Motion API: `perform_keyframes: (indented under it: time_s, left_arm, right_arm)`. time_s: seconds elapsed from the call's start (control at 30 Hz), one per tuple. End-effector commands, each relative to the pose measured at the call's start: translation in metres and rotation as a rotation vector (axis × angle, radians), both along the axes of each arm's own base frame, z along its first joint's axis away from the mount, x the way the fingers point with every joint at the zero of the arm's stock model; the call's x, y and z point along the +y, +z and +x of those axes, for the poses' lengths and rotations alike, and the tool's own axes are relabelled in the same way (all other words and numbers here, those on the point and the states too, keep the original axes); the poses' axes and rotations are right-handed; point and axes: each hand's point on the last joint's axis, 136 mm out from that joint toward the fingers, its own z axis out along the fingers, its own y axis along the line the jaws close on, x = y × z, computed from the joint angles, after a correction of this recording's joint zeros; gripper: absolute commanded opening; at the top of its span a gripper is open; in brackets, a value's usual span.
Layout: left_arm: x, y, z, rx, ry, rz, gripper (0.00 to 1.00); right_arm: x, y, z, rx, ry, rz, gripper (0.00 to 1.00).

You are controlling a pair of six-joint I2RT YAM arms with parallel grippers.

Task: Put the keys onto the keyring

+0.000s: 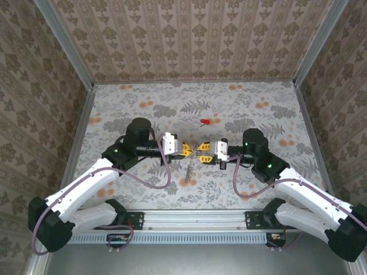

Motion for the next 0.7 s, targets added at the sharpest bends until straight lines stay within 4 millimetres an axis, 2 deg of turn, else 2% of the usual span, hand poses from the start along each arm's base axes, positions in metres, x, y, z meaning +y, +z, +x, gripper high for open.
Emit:
perform_keyframes:
  time_s: [0.0,0.2,0.33,0.5,0.67]
  left_arm:
    - [0.003,0.022,-0.007,-0.089,-0.028,-0.051,0.00]
    - [0.004,0.018,-0.024,-0.165,-0.146,-0.072,0.00]
    - [0.003,0.013,-0.026,-0.219,-0.157,-0.056,0.00]
    - [0.004,0.010,-0.025,-0.320,-0.144,-0.030,0.00]
    - [0.004,0.005,-0.025,-0.379,-0.140,0.012,0.00]
  right_arm:
    - [-0.008,-0.003,-0.004,-0.024,-0.008,-0.078,0.28]
    - [-0.005,0.010,-0.008,-0.024,0.011,-0.037,0.30]
    - [-0.006,0.018,-0.008,-0.050,0.004,-0.020,0.37]
    - [-0.008,0.024,-0.018,-0.047,0.042,-0.032,0.36]
    - [-0.012,0.025,-0.030,-0.019,0.079,-0.068,0.39]
